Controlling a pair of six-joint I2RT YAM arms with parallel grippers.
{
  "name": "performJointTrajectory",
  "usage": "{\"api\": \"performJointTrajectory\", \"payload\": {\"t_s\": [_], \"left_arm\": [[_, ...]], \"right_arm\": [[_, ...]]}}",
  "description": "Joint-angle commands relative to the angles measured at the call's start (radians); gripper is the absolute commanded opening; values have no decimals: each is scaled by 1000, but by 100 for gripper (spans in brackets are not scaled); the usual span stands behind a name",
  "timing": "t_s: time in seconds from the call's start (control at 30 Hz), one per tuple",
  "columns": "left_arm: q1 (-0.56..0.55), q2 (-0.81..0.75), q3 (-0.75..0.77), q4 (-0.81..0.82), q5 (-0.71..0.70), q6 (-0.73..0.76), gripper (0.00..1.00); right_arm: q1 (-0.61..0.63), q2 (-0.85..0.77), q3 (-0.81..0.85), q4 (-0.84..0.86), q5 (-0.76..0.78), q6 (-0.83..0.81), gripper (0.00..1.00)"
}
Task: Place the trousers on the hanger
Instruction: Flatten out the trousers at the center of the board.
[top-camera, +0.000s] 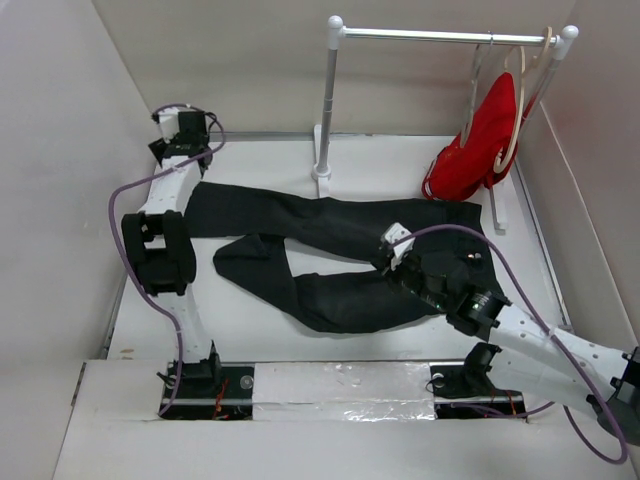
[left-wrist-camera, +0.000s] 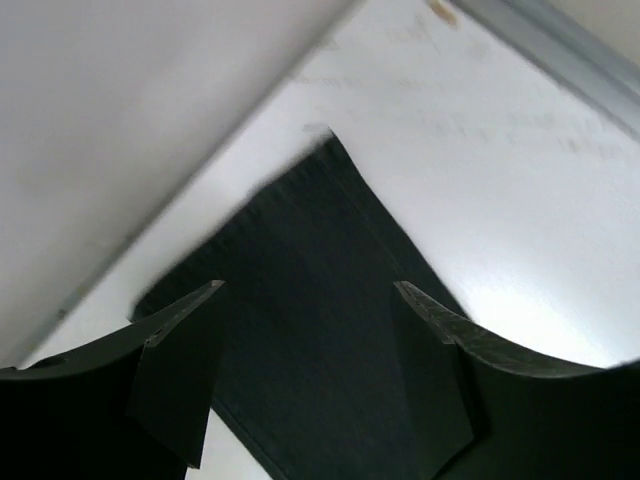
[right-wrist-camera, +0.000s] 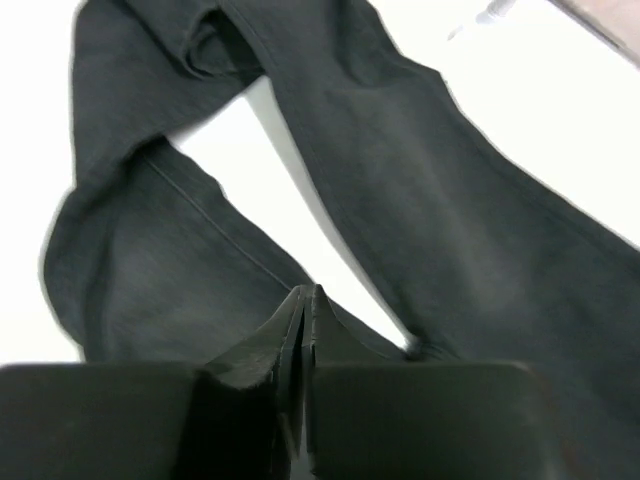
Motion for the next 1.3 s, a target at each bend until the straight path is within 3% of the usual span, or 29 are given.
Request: {"api": "performJointTrajectory", "payload": {"t_s": [0.0, 0.03, 0.1, 0.13, 0.2, 0.37, 0.53, 0.63, 1.0, 1.1, 1.13, 1.27], "left_arm": [[-108, -154, -97, 39, 50, -36, 60], [-134, -181, -170, 45, 89, -49, 47], [-224, -266, -250, 55, 148, -88, 29], [-258, -295, -343, 58, 212, -98, 12], [-372, -420, -509, 88, 237, -134, 0], [-453, -609, -792, 150, 219, -210, 1], [-486, -608, -860, 159, 229, -199, 45], [-499, -530, -835, 147, 164, -210, 46], [-499, -376, -778, 128, 29, -242, 37], [-499, -401, -795, 137, -1, -277, 4], [-499, -416, -797, 130, -4, -292, 0], [-524, -630, -833, 95, -22, -334, 0]], "right_arm": [[-5, 50, 14, 133, -57, 0, 0], [-5, 73, 21, 156, -67, -4, 0], [-5, 139, 64, 161, -90, -15, 0], [-5, 156, 81, 149, -97, -23, 0], [-5, 186, 117, 144, -97, -35, 0], [-14, 190, 77, 198, -93, -32, 0], [-32, 190, 52, 216, -101, -27, 3], [-32, 183, 51, 207, -101, -30, 6], [-60, 170, 37, 196, -101, -27, 12], [-69, 172, 31, 204, -101, -26, 13], [-69, 176, 29, 205, -101, -26, 13], [-69, 183, 28, 199, -101, -27, 13]]}}
